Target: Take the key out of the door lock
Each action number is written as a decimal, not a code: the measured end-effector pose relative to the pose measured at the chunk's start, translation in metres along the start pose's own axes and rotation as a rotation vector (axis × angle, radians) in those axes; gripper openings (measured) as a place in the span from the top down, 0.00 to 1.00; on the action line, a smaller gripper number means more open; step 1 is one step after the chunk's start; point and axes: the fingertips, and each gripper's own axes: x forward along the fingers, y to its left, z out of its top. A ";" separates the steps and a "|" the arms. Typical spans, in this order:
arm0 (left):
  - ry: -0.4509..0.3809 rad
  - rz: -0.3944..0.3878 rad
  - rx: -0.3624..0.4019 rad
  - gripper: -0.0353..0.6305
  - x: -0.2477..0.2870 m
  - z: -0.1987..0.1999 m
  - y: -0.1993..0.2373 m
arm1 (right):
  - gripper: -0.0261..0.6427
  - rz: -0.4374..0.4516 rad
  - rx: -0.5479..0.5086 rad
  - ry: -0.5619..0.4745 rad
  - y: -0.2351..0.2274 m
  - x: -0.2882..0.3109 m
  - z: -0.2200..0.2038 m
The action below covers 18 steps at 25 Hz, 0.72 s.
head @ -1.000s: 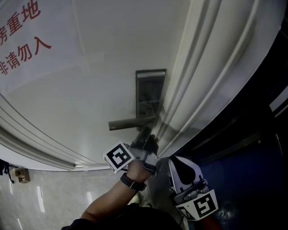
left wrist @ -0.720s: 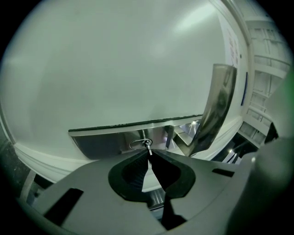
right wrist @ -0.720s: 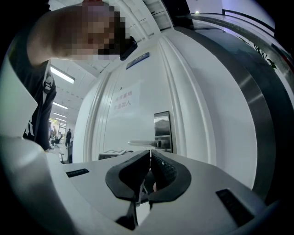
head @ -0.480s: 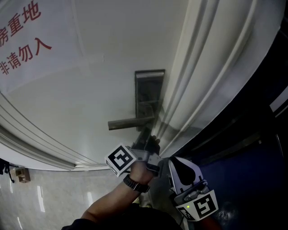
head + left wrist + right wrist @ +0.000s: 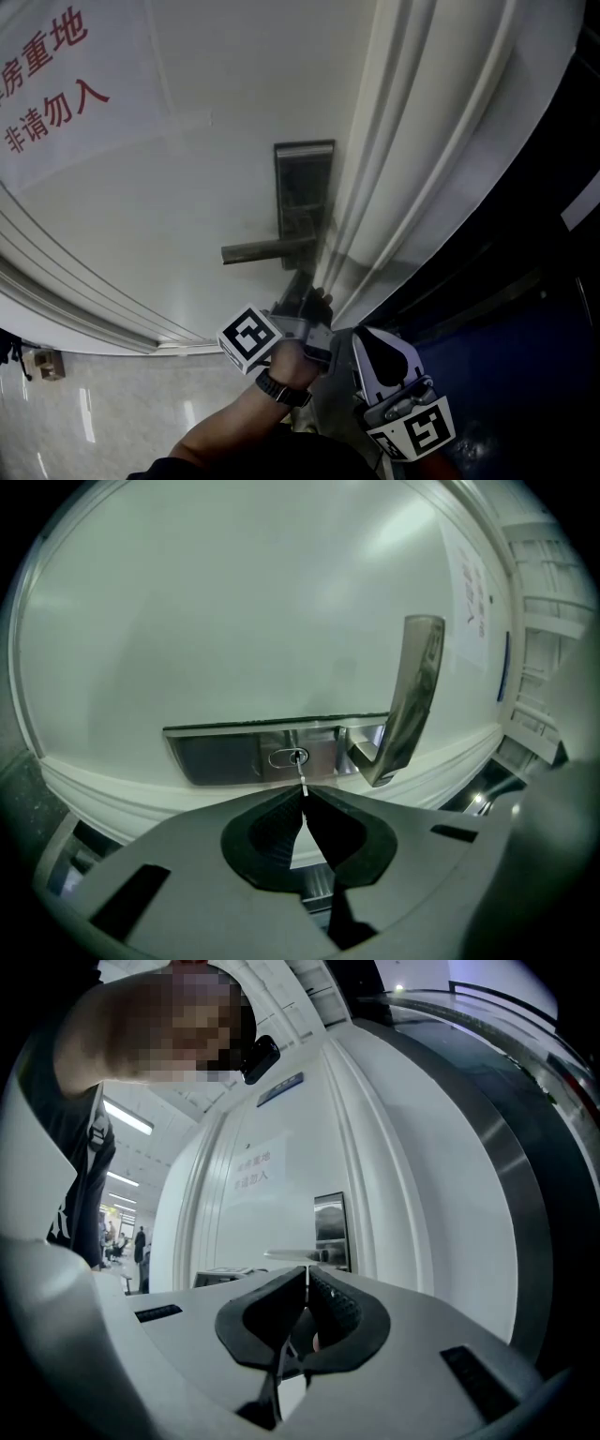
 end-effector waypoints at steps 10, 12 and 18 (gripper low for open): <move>0.034 -0.007 0.015 0.94 -0.018 -0.021 -0.010 | 0.94 0.018 -0.006 -0.016 0.011 -0.015 0.009; 0.036 -0.012 0.010 0.94 -0.021 -0.024 -0.014 | 0.94 0.023 -0.008 -0.020 0.014 -0.018 0.012; 0.062 -0.028 0.004 0.94 -0.040 -0.038 -0.024 | 0.94 0.047 -0.002 -0.020 0.024 -0.027 0.014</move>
